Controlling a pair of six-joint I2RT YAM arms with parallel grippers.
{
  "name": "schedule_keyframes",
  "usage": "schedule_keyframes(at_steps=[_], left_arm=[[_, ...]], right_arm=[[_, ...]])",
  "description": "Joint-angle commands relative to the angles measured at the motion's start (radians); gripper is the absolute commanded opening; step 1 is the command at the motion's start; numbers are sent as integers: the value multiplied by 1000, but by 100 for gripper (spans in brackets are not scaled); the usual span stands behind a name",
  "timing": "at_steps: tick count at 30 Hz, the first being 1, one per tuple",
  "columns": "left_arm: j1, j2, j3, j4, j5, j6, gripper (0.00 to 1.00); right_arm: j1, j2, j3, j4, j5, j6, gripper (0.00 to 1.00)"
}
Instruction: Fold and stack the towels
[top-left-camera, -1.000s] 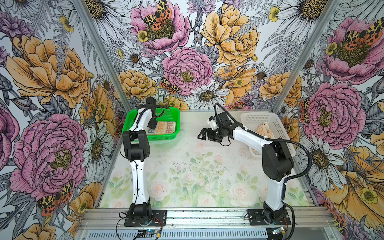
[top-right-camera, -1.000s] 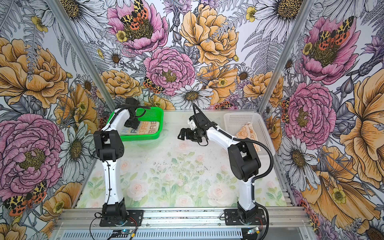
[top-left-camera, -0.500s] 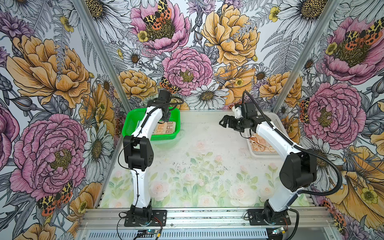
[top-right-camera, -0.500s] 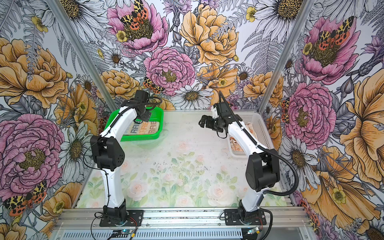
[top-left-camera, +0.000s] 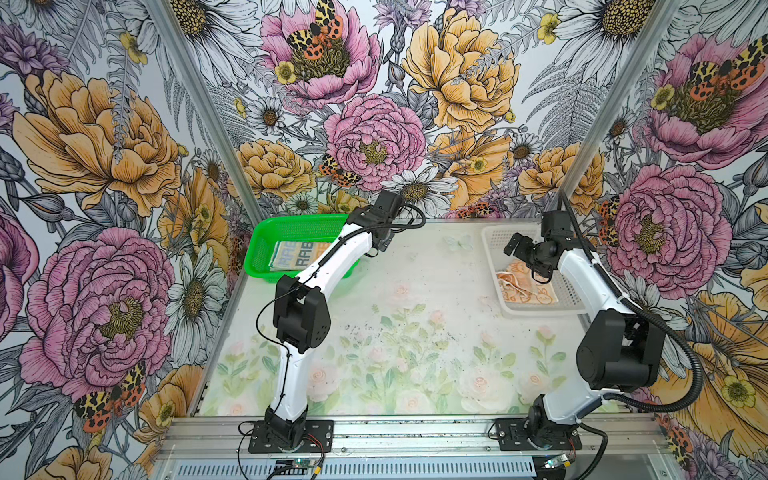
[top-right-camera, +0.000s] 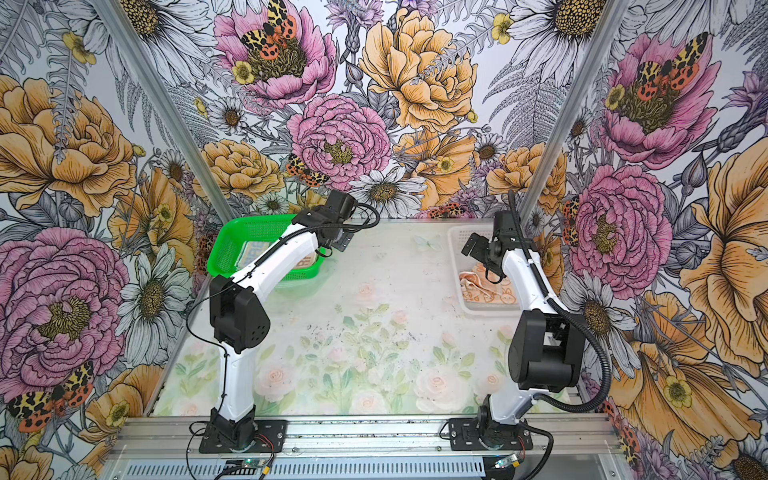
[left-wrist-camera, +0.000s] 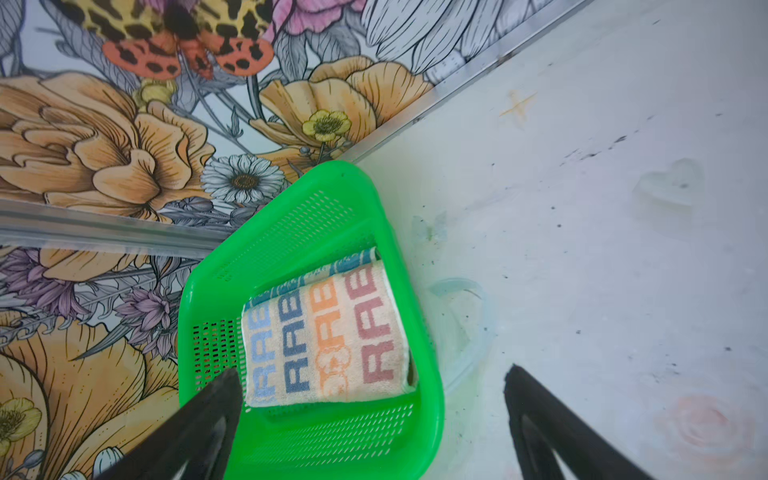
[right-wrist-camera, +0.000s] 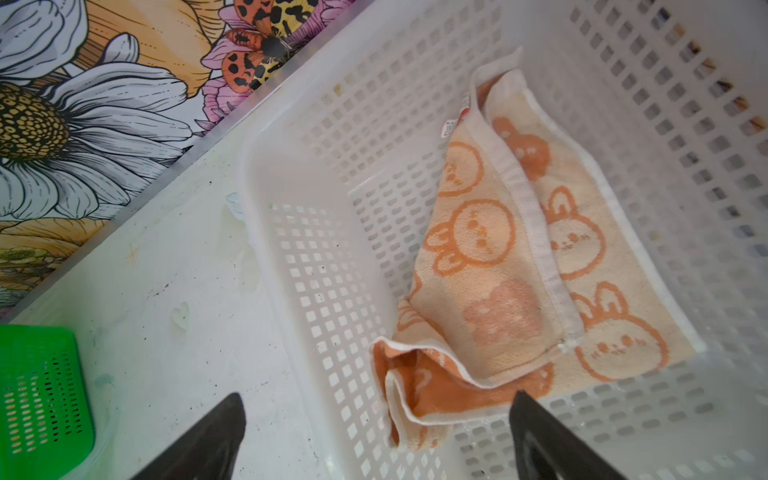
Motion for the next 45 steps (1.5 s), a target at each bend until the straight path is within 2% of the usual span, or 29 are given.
schedule_keyframes(at_steps=[1,9,13,16,19,22,24,27,29,30,32,35,38,41,45], left_arm=[[-90,23,61,53,-42,34,99],[-273,127,209,62,-45,75,99],[-317,150,224,78,-25,64,99],[-323,170,226,82,-34,15,99],[-314,185,227,79,-33,-13,99],[-313,177,218,79,-16,-13,99],[-313,165,208,79,4,-23,99],[-311,146,192,81,42,-41,99],[-310,138,192,79,66,-54,99],[-310,136,194,79,74,-56,99],[-311,124,201,76,73,-40,99],[-320,86,203,79,9,-3,99],[-318,31,190,79,-5,-3,99],[-307,-41,137,79,12,-57,99],[-268,-208,-22,97,82,-175,99]], right_arm=[[-18,19,-14,0,75,16,99],[-48,112,-49,-1,73,5,99],[-49,158,-68,18,34,0,99],[-48,195,-84,46,-23,3,93],[-48,228,-102,82,-65,10,82],[-46,246,-107,100,-100,19,61],[-46,236,-107,105,-97,23,40],[-43,199,-100,104,-108,28,15],[-39,160,-90,102,-139,32,3],[-33,133,-86,99,-147,34,0],[-18,80,-67,77,-150,29,0],[14,7,-9,19,-154,15,0],[76,-51,67,-34,-150,13,0],[174,-61,196,-105,-130,8,0],[325,-33,392,-206,-85,5,0]])
